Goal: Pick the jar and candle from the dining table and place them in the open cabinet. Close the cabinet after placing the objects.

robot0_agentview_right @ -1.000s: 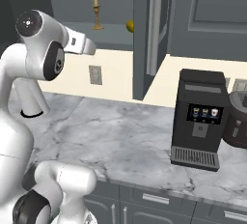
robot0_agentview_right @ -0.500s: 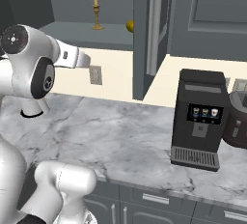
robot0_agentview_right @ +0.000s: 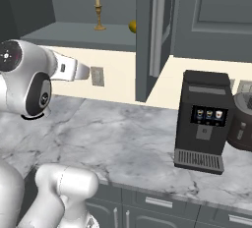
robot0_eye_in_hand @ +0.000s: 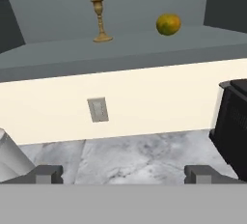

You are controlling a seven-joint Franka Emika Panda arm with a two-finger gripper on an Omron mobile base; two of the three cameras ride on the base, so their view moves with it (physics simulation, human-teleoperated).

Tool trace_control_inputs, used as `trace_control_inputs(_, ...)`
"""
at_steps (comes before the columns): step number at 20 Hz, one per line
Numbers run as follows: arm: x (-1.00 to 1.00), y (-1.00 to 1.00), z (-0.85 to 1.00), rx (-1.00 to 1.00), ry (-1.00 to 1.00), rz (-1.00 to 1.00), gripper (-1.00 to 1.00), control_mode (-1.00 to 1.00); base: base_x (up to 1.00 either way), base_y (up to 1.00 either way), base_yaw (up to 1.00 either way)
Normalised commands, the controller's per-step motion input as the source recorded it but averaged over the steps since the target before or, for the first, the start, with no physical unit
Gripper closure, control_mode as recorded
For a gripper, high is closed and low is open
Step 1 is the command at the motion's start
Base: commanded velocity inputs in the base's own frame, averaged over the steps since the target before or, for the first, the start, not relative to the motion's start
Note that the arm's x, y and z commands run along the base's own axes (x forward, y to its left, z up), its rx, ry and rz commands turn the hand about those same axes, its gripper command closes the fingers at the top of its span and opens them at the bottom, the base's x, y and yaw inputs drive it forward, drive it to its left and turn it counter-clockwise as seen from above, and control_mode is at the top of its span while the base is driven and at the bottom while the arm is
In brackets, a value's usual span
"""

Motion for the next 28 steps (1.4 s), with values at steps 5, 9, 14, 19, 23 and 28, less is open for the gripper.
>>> trace_control_inputs(5, -0.26, -0.07, 0.00, 0.00, -0.06, -0.02, -1.00, 1.00, -0.09, -0.06, -0.02)
trace_control_inputs(9, 0.00, 0.00, 0.00, 0.00, 0.00, 0.00, -1.00, 1.00, -0.54, -0.42, -0.21)
trace_control_inputs(14, 0.00, 0.00, 0.00, 0.00, 0.00, 0.00, -1.00, 1.00, -0.56, -0.35, -0.39)
trace_control_inputs(19, 0.00, 0.00, 0.00, 0.00, 0.00, 0.00, -1.00, 1.00, -0.59, -0.45, -0.44)
trace_control_inputs(23, 0.00, 0.00, 0.00, 0.00, 0.00, 0.00, -1.00, 1.00, -0.40, -0.58, -0.45)
trace_control_inputs(28, 0.00, 0.00, 0.00, 0.00, 0.00, 0.00, -1.00, 1.00, -0.11, -0.91, -0.41)
